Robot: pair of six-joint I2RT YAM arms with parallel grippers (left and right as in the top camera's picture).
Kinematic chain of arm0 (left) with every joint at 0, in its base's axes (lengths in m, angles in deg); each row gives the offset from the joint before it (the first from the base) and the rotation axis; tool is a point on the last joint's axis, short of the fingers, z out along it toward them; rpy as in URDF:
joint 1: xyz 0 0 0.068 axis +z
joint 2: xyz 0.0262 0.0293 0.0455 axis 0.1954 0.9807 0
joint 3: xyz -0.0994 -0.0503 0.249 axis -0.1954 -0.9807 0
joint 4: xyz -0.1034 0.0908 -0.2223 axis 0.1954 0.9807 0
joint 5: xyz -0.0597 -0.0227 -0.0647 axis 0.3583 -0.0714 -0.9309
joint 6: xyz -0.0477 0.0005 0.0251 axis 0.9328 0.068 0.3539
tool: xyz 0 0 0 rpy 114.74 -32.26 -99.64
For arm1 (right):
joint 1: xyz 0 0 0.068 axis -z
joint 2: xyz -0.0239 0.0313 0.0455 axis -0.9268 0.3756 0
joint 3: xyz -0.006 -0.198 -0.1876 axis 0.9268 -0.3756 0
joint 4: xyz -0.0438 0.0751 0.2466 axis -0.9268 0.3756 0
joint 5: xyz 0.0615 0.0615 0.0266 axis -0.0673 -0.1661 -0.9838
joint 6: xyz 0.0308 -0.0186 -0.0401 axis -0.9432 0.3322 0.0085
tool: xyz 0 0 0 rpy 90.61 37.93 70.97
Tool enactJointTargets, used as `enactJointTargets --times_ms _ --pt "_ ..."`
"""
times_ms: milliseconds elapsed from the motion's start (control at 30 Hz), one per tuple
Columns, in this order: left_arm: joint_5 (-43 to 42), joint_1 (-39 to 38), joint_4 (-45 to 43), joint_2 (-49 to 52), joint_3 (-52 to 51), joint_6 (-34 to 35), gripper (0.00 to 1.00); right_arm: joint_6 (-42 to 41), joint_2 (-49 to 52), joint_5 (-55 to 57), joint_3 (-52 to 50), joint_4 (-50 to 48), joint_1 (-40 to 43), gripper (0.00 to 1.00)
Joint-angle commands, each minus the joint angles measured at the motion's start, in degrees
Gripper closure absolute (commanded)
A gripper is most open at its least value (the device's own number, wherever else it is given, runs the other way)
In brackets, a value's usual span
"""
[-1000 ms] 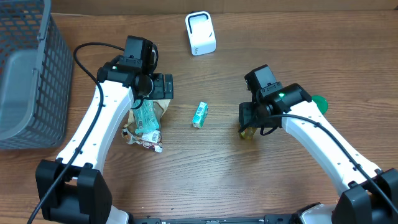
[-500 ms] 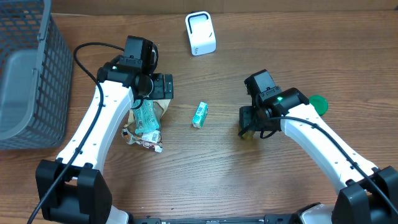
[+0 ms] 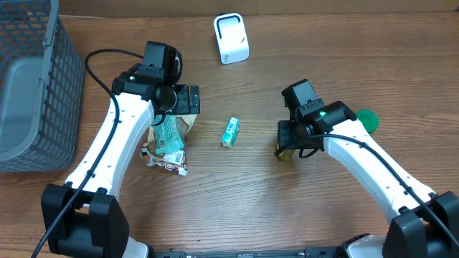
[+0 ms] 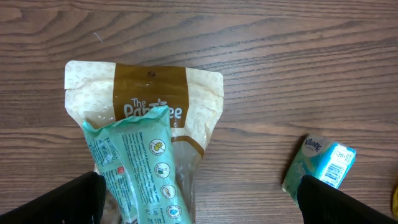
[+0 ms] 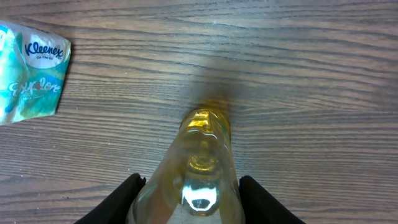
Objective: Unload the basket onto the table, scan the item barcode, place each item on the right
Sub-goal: 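Lift the yellow bottle and tilt it sideways toward the center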
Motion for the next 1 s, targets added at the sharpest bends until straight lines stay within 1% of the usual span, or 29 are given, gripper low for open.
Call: enactJointTargets --times_ms 0,100,233,467,600,633,700,800,867,967 --pt "-0.2 -0.4 -0.1 0.1 1.1 -0.9 0.00 -0.2 -0.2 -1.3 1.1 0.1 -0.3 0.60" --pt "-0.2 -0.4 -0.1 0.1 1.1 -0.9 0.00 -0.2 -1.7 -1.9 2.9 1.7 -0.3 0.60" --pt "-0.2 -0.4 -0.1 0.1 1.1 -0.9 0.00 -0.2 -5.6 -7.5 3.5 1.4 0.9 0.60" --pt "-0.2 -0.4 -0.1 0.1 1.1 -0.9 0.00 0.2 -9.3 -26.3 3.5 0.5 4.5 0.60" --pt "-0.2 -0.4 -0.1 0.1 1.1 -0.9 0.00 4.8 -9.3 -39.8 3.5 0.3 6.4 0.62" --pt "-0.2 -0.4 -0.1 0.1 1.1 -0.9 0.00 5.3 -9.3 -41.6 3.5 0.3 6.6 0.62" --pt "-0.2 -0.4 -0.1 0.1 1.1 -0.9 0.00 7.9 -9.3 -49.8 3.5 0.0 7.4 0.63" --pt "-0.2 -0.4 -0.1 0.1 1.1 -0.9 0.00 9.4 -9.3 -60.8 3.5 -1.2 7.7 0.65" --pt "-0.2 -0.4 -0.1 0.1 1.1 -0.9 0.00 9.4 -9.3 -63.6 3.5 -1.8 7.7 0.65" --pt "-0.2 -0.4 -0.1 0.1 1.1 -0.9 0.00 9.4 -9.3 -64.3 3.5 -1.9 7.7 0.65"
